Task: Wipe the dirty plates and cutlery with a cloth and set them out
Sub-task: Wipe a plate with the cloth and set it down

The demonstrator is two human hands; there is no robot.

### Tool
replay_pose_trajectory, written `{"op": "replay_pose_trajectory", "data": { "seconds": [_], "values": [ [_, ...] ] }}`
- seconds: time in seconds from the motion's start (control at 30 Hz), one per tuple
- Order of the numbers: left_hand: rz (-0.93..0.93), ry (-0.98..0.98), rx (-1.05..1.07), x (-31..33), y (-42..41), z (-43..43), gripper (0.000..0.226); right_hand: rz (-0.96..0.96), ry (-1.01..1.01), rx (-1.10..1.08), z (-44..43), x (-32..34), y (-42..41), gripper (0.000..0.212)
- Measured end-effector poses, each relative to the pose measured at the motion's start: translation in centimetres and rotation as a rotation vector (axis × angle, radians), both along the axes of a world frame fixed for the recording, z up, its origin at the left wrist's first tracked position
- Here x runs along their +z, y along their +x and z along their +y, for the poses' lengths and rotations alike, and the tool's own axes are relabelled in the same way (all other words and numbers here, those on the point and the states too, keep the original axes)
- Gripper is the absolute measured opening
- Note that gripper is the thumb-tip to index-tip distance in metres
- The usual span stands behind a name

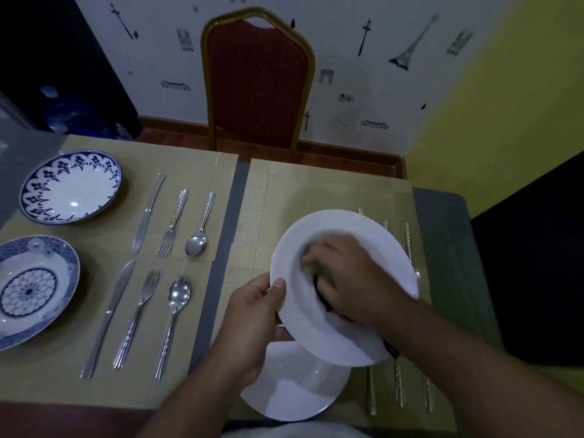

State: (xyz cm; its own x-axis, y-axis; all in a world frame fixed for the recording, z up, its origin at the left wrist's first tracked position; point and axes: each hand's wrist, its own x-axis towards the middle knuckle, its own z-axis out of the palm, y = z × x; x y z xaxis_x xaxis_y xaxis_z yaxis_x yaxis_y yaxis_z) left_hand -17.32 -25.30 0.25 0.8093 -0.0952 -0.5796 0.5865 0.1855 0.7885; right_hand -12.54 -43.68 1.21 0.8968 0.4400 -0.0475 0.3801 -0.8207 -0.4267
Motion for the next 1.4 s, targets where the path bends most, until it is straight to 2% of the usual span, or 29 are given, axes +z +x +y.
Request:
{"op": "replay_pose_trajectory", "data": {
  "seconds": [0.07,0.17,0.3,0.4,0.47,0.57,0.67,0.8,0.87,0.93,1.03,1.1,1.17,1.27,1.33,1.4],
  "values": [
    [-0.015,0.017,0.069,0.0,-0.3,0.3,0.025,-0.02,-0.064,-0.175,-1.0,0.2,1.2,0.024],
    [-0.038,0.028,0.124,-0.2,-0.6,0.2,0.024,0.017,-0.174,-0.267,-2.2,0.2,-1.4,0.021],
    [0.011,0.013,0.088,-0.3,-1.0,-1.0,0.024,0.196,0.083,-0.306,0.4,-0.3,-6.0,0.026],
    [0.029,-0.023,0.04,-0.1,-1.2,-1.2,0.026,0.102,0.238,-0.317,3.0,-0.4,-4.9,0.026],
    [0.021,-0.034,0.061,0.1,-0.9,-0.6,0.027,0.107,0.242,-0.219,2.9,0.0,-4.0,0.027],
    [0.018,-0.017,0.124,0.0,-0.3,0.5,0.026,0.203,0.076,0.014,0.3,0.0,-4.5,0.027],
    [0.042,-0.014,0.111,-0.1,-0.5,0.4,0.026,0.304,0.048,0.019,-1.7,0.3,-5.3,0.029],
    [0.043,-0.028,0.034,0.1,-1.5,-0.2,0.029,0.196,0.159,0.05,1.3,0.4,-3.8,0.028],
    [0.024,-0.026,0.084,0.2,-1.5,0.1,0.028,0.106,0.152,-0.073,1.2,0.5,-1.3,0.028],
    [-0.002,-0.019,0.151,0.4,-1.2,0.6,0.025,0.06,0.062,-0.244,-0.6,0.4,0.1,0.025],
    [-0.026,0.006,0.185,0.3,-0.9,0.6,0.024,0.102,-0.08,-0.346,-1.2,0.3,-2.5,0.019],
    [0.001,0.011,0.176,0.0,-1.1,0.1,0.024,0.21,0.03,-0.307,0.9,0.3,-5.3,0.02],
    [0.033,-0.006,0.139,-0.2,-1.4,-0.1,0.025,0.237,0.13,-0.203,3.3,0.1,-5.6,0.021],
    [0.046,-0.05,0.144,-0.2,-1.6,0.4,0.026,0.126,0.198,-0.172,4.3,0.0,-1.5,0.023],
    [0.01,-0.048,0.172,-0.1,-1.3,1.0,0.025,0.083,0.171,-0.297,2.9,-0.2,1.0,0.023],
    [-0.025,-0.041,0.204,-0.1,-0.6,1.6,0.024,0.035,0.06,-0.397,1.0,-0.8,1.1,0.02]
  ]
}}
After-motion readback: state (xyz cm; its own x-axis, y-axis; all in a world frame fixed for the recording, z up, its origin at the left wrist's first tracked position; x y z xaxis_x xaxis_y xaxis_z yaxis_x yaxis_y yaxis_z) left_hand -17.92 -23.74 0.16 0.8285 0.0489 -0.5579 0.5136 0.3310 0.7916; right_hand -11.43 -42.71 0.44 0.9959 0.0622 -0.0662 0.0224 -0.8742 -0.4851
